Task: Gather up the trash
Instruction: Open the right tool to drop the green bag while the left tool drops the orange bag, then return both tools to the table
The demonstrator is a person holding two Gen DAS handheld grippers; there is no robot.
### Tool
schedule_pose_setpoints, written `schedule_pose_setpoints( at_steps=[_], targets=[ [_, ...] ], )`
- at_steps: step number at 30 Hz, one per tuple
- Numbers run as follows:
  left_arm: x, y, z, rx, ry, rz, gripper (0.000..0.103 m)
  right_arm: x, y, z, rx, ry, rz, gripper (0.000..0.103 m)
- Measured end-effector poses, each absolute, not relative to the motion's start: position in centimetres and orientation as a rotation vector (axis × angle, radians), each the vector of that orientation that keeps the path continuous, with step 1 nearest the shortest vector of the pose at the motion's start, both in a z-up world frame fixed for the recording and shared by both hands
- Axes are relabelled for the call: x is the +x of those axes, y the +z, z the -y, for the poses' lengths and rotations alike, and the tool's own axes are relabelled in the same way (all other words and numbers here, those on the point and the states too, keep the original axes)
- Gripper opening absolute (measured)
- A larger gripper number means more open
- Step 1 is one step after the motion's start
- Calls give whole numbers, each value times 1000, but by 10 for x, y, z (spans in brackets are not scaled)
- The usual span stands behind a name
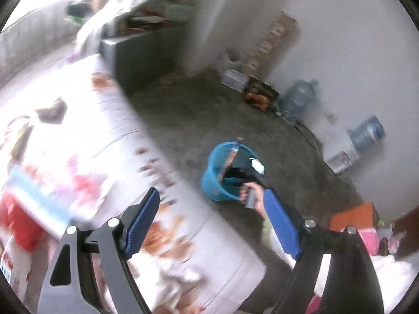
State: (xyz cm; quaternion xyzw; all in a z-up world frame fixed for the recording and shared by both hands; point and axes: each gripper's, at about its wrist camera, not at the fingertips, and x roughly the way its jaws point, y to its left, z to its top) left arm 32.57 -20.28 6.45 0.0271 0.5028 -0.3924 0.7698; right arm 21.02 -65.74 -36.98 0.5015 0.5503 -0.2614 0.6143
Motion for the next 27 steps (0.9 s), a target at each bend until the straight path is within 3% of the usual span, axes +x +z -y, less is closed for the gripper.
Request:
schedule_pose_setpoints(
  at_steps=[6,9,13,18,22,23,24,27],
  targets=[
    [321,63,149,-33,-780,-1063,80,174,-321,662,1096,-563,-1136,56],
    [317,62,129,-88,-758,-1062,80,156,-279,658,1094,-513,-980,58],
    [309,63,111,-140,-735,-1036,80,170,-235,645,1040,-411,-860,67],
    [292,59,99,-207,-726,-1008,82,220,-242,619,835,-450,-1028,68],
    [284,53,82,-238,-696,-1013,84,241,-283,616,796,-533,-1175,46],
    [284,50,77,-248,-685,-1023,84,239,-294,619,792,-569,-1203,29],
    [284,46,69,-260,-670,-1034,84,235,-306,624,815,-597,-1230,22],
    [286,40,51,-277,-627,-1042,84,219,-337,638,937,-636,-1250,13]
  ],
)
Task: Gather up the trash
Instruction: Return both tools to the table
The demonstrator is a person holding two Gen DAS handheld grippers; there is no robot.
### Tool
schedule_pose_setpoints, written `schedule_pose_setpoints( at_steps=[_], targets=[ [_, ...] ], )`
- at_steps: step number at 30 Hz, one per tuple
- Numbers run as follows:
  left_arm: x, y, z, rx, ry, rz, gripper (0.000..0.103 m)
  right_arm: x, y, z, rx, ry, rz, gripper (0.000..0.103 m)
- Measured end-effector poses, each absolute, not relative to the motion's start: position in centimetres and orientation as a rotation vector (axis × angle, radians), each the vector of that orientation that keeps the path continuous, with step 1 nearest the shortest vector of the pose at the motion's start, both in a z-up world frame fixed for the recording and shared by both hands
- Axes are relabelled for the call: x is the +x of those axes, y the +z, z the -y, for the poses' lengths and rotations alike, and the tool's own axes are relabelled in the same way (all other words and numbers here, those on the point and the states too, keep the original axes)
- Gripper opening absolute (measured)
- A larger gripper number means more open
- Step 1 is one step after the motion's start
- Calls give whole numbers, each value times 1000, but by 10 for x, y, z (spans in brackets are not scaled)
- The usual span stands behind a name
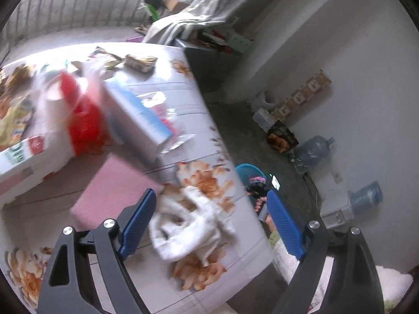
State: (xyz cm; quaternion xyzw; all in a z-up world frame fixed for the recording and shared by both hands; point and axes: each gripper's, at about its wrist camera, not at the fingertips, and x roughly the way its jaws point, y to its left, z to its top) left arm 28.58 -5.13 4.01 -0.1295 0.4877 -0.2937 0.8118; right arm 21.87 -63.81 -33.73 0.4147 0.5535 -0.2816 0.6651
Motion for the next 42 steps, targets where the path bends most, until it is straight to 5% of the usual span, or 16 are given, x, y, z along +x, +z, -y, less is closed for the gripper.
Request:
schedule_pose_setpoints(
  at_steps=[7,9,13,14,27,36,42],
  targets=[
    [291,33,28,-267,-557,-1050,84,233,-363,645,999,-586,-1240,9],
    [293,31,24,-277,-546,-1053,84,247,-363,643,1049,-517,-1204,16],
    [292,27,16,-303,-533,-1058,84,250,-351,646,1131,-458,-1099,69],
    [291,26,13,-311,-533,-1056,84,247,-344,646,1148,-435,-1060,72],
    [266,36,-42,-445,-564,-958,84,121,-226,638,1357,-87,-634,78],
    [245,28,-54,-321,-556,-882,84,105,-89,506,1111,94,-637,79],
    [235,15,-48,-204,-543,-845,84,116,-17,355,694,149,-789,80]
  ],
)
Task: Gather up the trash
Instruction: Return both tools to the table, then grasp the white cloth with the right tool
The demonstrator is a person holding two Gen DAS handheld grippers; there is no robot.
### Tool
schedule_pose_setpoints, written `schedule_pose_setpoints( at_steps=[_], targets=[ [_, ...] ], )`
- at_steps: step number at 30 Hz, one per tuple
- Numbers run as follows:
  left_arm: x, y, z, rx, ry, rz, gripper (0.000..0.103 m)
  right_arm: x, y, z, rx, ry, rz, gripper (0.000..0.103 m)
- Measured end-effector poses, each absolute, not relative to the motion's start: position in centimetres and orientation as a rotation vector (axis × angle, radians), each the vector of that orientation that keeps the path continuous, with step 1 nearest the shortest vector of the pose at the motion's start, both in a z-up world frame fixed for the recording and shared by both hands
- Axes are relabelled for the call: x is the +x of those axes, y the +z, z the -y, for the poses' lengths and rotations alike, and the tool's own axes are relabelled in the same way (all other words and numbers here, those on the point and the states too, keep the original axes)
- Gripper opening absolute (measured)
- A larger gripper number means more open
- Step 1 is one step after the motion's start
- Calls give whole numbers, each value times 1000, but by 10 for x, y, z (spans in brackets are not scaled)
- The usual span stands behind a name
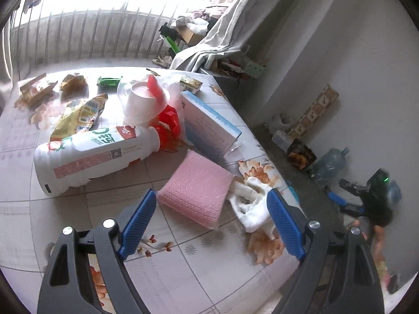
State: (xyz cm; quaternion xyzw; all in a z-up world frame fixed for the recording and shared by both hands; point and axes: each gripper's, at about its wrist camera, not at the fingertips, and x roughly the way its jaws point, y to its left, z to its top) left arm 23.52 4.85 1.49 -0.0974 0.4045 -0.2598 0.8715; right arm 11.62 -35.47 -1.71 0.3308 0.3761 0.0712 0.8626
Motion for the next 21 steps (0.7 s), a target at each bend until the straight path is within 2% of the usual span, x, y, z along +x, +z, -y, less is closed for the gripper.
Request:
schedule_pose_setpoints(
  at_steps=[4,7,8,12,14,17,19,21],
  targets=[
    [233,6,-44,-156,-533,-837,84,145,-20,280,520,173,-840,81],
    [235,-1,-43,-154,-530,-850,84,173,-37,251,520,184,-892,80],
    [236,-4,-43,-152,-525,-860,84,181,-42,244,513,186,-906,77],
    [240,-9,-41,-143,-513,-868,84,208,-58,215,384,150,-997,55],
    [242,-9,-39,-120,-510,-861,84,207,-55,207,349,147,-1022,29],
    [247,-8,-33,-105,-523,-869,84,203,-60,211,350,167,-1032,16],
    [252,-9,-29,-92,-523,-880,85,198,-60,221,367,169,-1036,12],
    [258,-11,-25,-81,-524,-898,87,191,-57,228,374,160,-1035,11]
  ],
)
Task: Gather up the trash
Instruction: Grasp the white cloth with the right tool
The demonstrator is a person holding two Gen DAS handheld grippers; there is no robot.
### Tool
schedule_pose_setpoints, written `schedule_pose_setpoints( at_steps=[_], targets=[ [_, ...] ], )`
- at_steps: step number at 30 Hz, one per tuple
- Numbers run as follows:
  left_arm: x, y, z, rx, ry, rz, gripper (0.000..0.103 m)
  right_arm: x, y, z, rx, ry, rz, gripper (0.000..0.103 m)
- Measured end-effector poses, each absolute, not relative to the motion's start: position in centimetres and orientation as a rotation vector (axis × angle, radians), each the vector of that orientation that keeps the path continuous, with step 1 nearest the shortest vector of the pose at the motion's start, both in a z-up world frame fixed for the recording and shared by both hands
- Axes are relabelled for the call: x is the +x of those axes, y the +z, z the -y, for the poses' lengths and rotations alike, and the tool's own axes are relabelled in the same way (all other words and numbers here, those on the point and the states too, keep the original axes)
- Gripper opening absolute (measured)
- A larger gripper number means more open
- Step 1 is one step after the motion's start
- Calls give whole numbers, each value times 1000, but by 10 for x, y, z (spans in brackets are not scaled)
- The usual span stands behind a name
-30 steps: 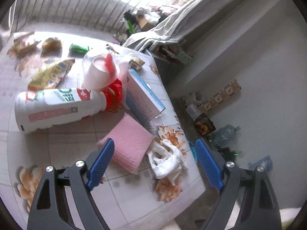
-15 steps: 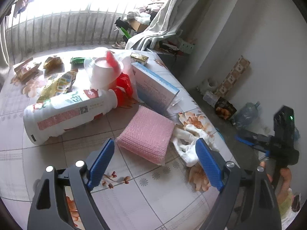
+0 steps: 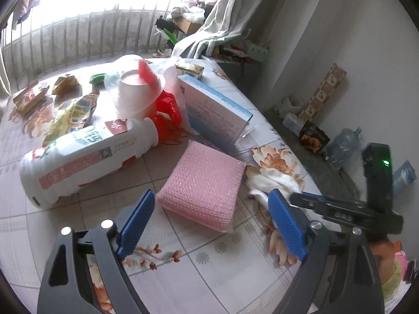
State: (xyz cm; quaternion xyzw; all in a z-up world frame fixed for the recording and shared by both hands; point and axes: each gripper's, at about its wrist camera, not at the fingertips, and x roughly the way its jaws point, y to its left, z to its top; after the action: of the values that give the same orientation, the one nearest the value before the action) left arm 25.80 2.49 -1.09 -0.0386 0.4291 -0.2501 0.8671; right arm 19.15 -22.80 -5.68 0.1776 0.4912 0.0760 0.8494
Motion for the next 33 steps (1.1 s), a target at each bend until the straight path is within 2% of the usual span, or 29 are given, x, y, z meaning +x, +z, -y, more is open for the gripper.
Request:
schedule_pose_setpoints(
  at_steps=[18,25,33],
  targets=[
    [311,-48,28,112,-505,-1032,92,160,-57,259,488,185,-1020,16],
    [302,-63,29,104,-529,-1099,92,158,-58,262,510,197,-1014,16],
    [275,-58,30,124,-535,-1096,92,157,-58,262,497,193,-1013,17]
  ],
)
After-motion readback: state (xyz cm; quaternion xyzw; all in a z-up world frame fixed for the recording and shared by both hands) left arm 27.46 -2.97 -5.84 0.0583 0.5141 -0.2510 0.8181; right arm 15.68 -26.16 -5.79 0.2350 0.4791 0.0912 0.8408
